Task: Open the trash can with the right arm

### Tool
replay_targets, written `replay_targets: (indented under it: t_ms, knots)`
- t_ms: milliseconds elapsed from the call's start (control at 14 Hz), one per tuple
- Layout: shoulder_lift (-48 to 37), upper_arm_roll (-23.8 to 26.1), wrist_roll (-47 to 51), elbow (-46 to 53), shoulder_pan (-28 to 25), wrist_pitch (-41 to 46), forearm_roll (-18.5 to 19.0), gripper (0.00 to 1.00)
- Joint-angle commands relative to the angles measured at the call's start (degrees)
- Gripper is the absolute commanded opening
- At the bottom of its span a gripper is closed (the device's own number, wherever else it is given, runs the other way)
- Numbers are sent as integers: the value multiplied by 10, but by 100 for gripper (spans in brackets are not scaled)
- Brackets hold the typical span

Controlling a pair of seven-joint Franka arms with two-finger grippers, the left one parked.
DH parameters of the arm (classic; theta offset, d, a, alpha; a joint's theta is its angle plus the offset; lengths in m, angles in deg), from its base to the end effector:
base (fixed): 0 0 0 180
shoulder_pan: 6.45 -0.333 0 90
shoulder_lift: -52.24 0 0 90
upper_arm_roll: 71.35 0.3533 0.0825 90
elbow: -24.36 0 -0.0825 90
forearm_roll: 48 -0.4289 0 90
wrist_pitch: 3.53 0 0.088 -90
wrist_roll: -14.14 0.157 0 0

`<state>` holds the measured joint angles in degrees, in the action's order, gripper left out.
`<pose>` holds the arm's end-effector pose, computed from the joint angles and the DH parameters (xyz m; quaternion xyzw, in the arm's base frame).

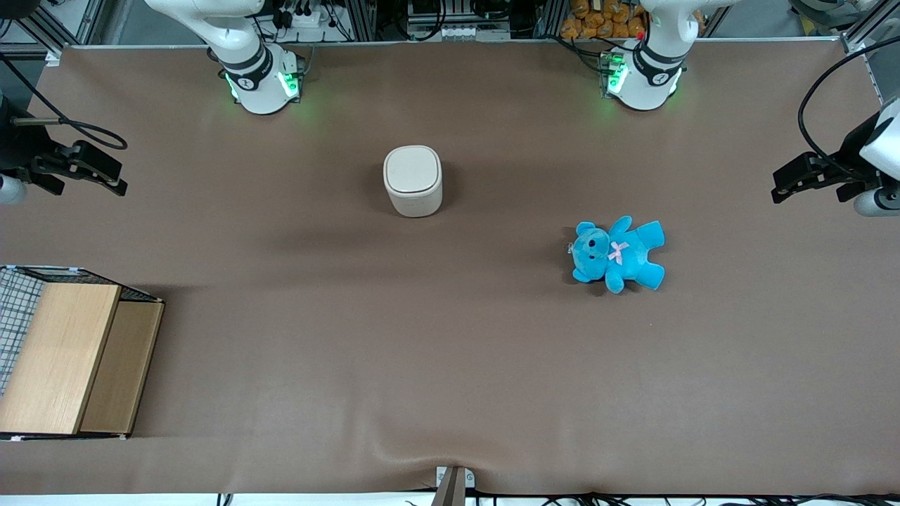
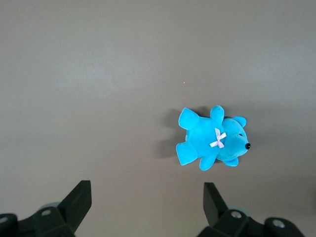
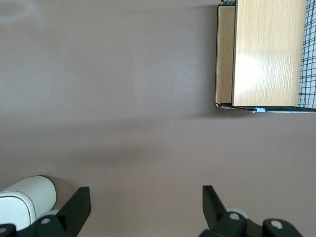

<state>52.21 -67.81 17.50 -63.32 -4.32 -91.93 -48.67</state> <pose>0.5973 0.0166 0.6305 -0.9998 0.0168 -0.0063 0.0061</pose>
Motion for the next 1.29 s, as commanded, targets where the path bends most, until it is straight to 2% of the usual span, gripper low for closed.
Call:
replay_targets:
  t_ms: [0, 786, 1000, 1214]
  knots:
    - [6, -1, -2, 8, 2, 8, 1, 100]
    - [13, -1, -5, 6, -5, 28, -1, 100]
    - [18, -1, -15, 9, 3, 18, -31, 100]
    - [23, -4, -20, 7, 4, 18, -28, 100]
